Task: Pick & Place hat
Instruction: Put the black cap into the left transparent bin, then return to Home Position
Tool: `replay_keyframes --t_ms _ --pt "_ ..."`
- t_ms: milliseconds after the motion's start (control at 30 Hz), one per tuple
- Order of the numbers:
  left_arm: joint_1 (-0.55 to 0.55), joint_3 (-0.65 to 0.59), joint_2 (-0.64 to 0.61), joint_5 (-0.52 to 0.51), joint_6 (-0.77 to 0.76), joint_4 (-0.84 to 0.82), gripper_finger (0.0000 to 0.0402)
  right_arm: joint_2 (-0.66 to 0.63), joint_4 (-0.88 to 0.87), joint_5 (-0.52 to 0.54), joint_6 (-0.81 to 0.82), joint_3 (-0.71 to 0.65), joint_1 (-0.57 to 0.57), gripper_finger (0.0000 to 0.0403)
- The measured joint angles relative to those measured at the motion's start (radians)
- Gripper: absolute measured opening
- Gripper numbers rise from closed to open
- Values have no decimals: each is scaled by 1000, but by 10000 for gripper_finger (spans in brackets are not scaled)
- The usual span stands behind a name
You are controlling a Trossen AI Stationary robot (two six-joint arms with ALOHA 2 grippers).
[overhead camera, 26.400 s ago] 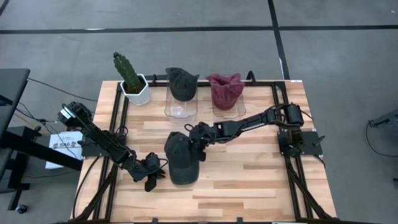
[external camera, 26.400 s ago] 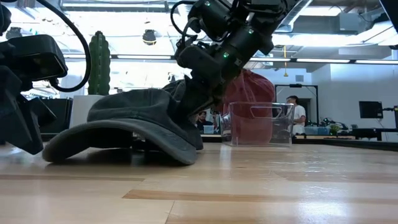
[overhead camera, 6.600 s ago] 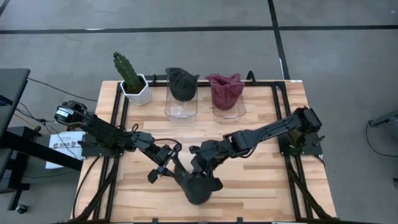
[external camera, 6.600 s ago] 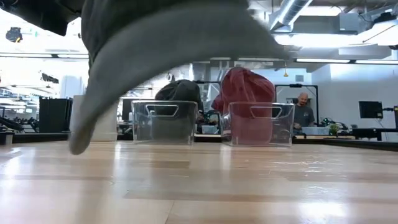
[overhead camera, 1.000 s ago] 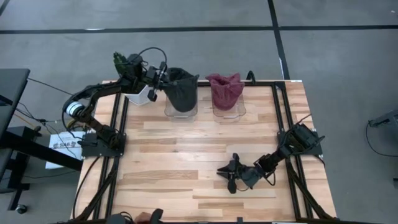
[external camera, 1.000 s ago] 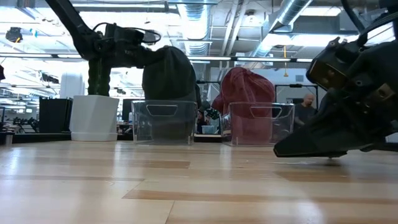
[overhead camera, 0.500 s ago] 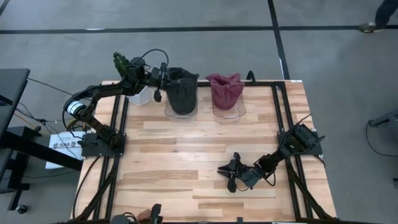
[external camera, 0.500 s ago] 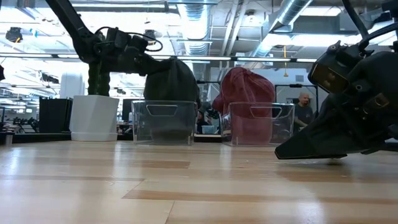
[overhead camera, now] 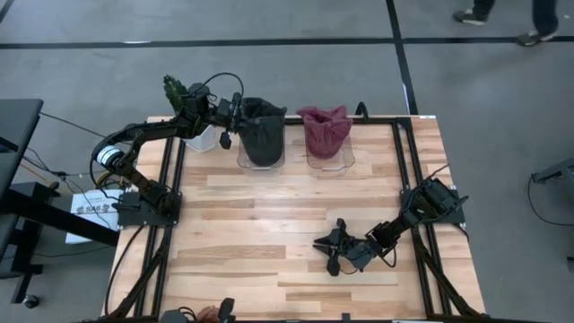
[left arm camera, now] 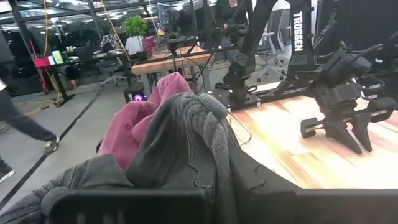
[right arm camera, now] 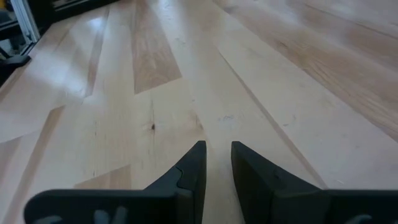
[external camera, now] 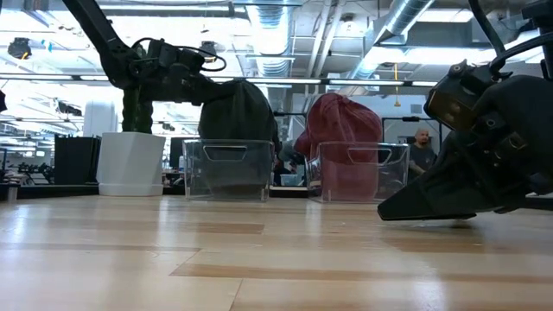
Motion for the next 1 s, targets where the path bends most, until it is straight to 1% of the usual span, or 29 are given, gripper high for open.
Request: replay_keyframes --t_ms 100,400,567,733,867,1000 --pt "0 0 0 1 0 0 32 0 1 0 1 0 0 65" --pt "0 0 -1 -43 -27 -3 124 0 2 -2 6 0 0 65" --pt "0 0 -1 -51 -27 -3 162 0 2 -2 7 0 0 65" --pt "0 0 -2 -51 -34 -1 176 0 2 -2 7 0 0 66" --pt "-14 0 -17 -49 -72 -1 174 0 2 0 8 0 0 66" --pt "-59 0 -63 -32 -97 0 167 0 -6 6 -21 0 -13 66"
